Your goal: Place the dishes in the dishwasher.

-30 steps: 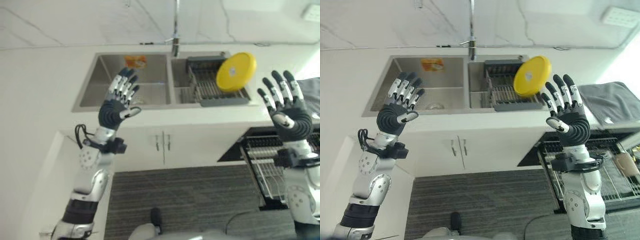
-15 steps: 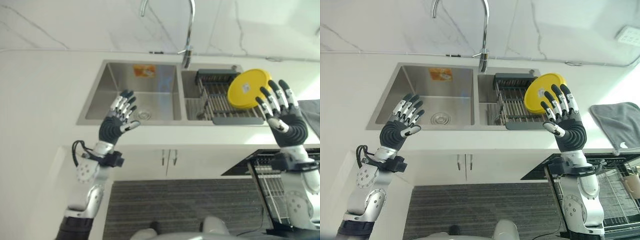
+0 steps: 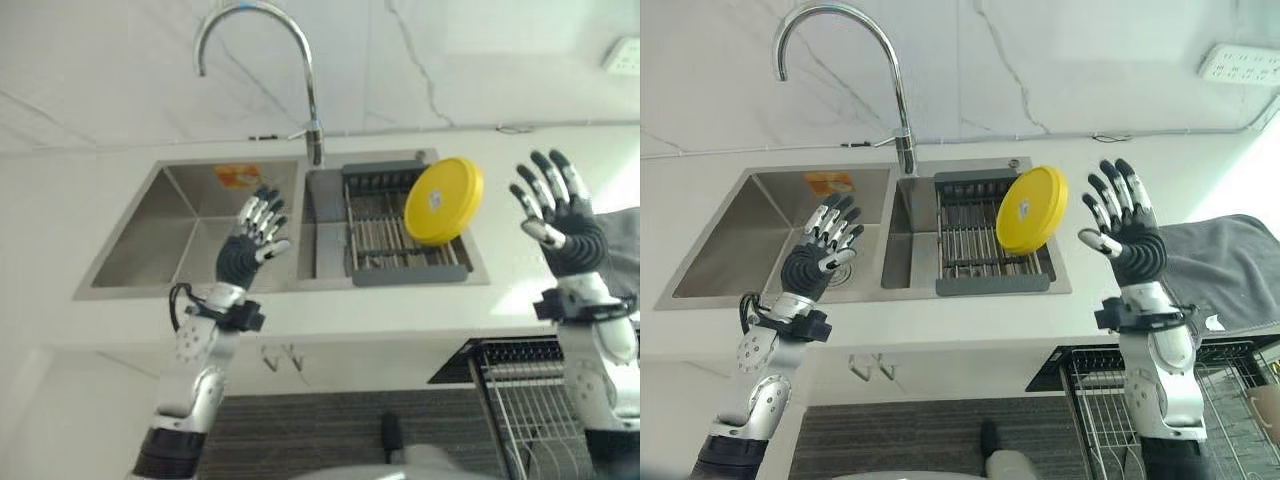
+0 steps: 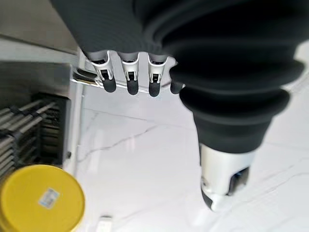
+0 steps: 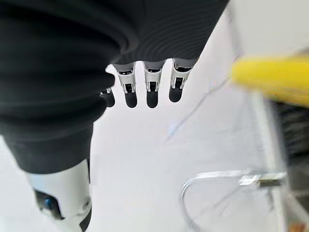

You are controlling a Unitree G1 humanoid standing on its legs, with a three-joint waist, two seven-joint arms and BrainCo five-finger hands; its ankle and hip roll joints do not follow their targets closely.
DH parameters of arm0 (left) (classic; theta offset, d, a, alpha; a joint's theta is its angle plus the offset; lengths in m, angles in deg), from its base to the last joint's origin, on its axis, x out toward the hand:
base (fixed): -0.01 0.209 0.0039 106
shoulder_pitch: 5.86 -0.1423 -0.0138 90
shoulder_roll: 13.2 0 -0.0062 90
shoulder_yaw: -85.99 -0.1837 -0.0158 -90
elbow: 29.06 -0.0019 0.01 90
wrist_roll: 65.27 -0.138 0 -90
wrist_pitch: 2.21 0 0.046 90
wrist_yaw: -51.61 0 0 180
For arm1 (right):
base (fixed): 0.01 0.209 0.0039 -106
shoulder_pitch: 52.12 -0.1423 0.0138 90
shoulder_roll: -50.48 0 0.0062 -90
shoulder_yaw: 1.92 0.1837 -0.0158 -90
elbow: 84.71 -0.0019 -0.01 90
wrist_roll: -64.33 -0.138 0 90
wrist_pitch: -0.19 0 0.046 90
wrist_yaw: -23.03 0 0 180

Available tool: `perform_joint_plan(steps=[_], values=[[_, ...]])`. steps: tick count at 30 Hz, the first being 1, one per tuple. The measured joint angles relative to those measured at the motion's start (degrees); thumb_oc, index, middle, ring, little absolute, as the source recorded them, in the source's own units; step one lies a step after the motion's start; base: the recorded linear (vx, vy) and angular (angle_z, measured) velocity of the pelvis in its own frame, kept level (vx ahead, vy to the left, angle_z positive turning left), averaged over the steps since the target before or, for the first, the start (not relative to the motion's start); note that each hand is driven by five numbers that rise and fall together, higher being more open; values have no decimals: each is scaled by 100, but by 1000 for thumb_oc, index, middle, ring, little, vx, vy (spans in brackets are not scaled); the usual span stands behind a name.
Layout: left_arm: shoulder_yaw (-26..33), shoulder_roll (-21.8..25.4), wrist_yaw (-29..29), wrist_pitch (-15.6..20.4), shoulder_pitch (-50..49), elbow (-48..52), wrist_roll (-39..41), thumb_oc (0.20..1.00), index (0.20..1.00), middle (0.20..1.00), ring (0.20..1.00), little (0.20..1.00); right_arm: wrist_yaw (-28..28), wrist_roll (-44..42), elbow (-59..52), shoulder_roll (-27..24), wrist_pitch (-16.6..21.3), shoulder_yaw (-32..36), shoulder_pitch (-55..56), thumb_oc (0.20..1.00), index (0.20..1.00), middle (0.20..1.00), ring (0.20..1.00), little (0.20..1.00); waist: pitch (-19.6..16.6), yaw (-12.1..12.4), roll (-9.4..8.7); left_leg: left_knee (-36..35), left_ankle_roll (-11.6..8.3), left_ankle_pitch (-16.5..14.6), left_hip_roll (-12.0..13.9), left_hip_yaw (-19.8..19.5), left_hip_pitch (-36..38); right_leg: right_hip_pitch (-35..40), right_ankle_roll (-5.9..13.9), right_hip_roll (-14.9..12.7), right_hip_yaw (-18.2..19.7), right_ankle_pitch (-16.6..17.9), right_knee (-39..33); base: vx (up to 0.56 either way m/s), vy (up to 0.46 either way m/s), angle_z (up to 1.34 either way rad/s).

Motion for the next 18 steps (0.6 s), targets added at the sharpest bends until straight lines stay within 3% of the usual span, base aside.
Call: perform_joint_plan(steps=[2,4,6,7,9,13,15,16,18], values=[[3,-45,5,3,-62,84,0,1000,1000,1000,1000,1000,70,-83,-76,59,-100,21,102,1000,1000,1000,1000,1000,-2,71,-11,63,138,129,-6,150,-63,-19,-30,0,6,-21,-2,88,-309,6],[95,-1,87,3,-153,87,13,1000,1000,1000,1000,1000,65,-135,-67,114,-226,132,428,1000,1000,1000,1000,1000,10,68,-38,583,131,225,-1,128,-376,-69,-138,-4,14,-101,91,105,-288,0],[395,56,166,39,-462,136,28,1000,1000,1000,1000,1000,64,-237,-92,116,-244,149,608,1000,1000,1000,1000,1000,42,69,-99,973,-137,455,-50,-92,-565,-2,-194,-77,79,-140,71,95,-97,-8],[429,74,218,74,-550,130,32,1000,1000,1000,1000,1000,62,-232,-94,114,-280,170,663,1000,1000,1000,1000,1000,95,78,-194,1064,-217,429,-110,-188,-630,130,-215,-150,79,-144,-46,85,47,7],[363,91,407,132,-555,138,31,1000,1000,1000,1000,1000,70,-161,-99,55,-327,265,667,1000,1000,1000,1000,1000,107,68,-229,386,-240,365,-474,-128,-759,230,-204,-333,-55,-138,-135,-9,89,33],[58,114,450,252,-173,91,-13,1000,1000,1000,1000,1000,221,35,-88,-31,-345,261,628,1000,1000,1000,1000,1000,125,47,-176,-88,-140,416,-538,164,-1199,221,-205,-325,-380,-140,-165,-39,199,30],[-55,132,445,263,-43,74,-10,1000,1000,1000,1000,1000,291,46,-106,-54,-326,307,576,1000,1000,1000,1000,1000,101,24,-114,-96,-112,411,-565,64,-1111,218,-85,-434,-345,-114,-152,10,200,-1],[11,137,443,263,-83,76,-11,1000,1000,1000,1000,1000,328,50,-130,-48,-322,382,616,1000,1000,1000,1000,1000,102,-31,-83,-220,-121,569,-632,175,-1036,227,66,-532,-325,-101,-129,32,137,-6],[229,218,370,264,-148,80,-11,1000,1000,1000,1000,1000,425,107,-397,97,-318,358,792,1000,1000,1000,1000,1000,86,-51,-253,-419,85,654,-991,316,-845,282,335,-893,-290,-97,-133,32,119,-6]])
